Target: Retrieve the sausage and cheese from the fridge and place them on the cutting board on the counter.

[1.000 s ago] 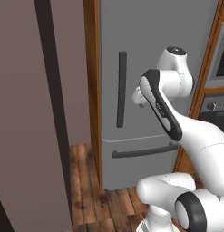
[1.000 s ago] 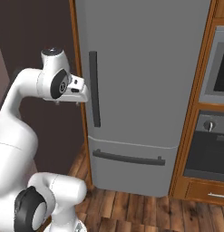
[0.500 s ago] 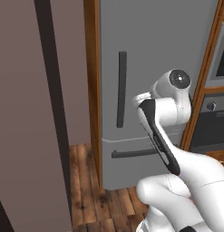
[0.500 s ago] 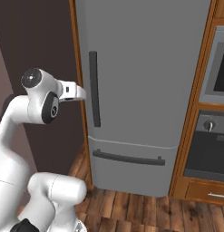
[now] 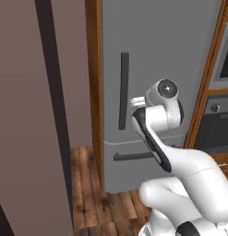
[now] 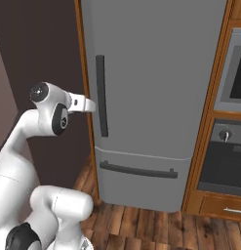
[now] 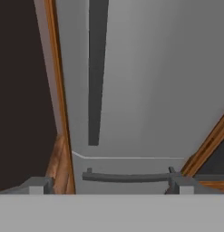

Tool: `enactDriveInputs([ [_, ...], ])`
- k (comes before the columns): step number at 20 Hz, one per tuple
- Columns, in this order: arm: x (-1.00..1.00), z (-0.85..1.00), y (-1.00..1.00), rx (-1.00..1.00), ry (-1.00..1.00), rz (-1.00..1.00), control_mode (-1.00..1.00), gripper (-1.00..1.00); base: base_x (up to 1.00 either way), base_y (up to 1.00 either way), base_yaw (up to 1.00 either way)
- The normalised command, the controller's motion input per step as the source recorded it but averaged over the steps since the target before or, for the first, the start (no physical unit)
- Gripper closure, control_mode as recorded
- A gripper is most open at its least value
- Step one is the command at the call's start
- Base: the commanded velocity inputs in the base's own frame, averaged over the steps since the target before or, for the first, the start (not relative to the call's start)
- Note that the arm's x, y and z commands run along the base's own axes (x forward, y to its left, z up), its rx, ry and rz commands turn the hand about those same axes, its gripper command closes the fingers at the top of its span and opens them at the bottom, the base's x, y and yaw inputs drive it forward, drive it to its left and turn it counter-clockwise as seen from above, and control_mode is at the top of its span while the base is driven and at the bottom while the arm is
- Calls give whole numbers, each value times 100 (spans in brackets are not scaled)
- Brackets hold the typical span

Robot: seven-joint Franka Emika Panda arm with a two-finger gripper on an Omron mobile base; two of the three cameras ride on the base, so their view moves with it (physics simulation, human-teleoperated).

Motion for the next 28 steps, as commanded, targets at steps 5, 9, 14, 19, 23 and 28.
enactDriveInputs([
  [5,52,0,10,2,17,-8,-100,-100,0,0,0],
  [9,56,0,0,0,5,0,-100,-100,0,0,0],
  [14,39,-16,0,0,-5,0,-100,-100,0,0,0],
  [19,49,-19,0,2,-5,3,-100,-100,0,0,0],
  [23,58,-12,-1,8,3,9,-100,-100,0,0,0],
  [28,50,-1,0,6,4,8,-100,-100,0,0,0],
])
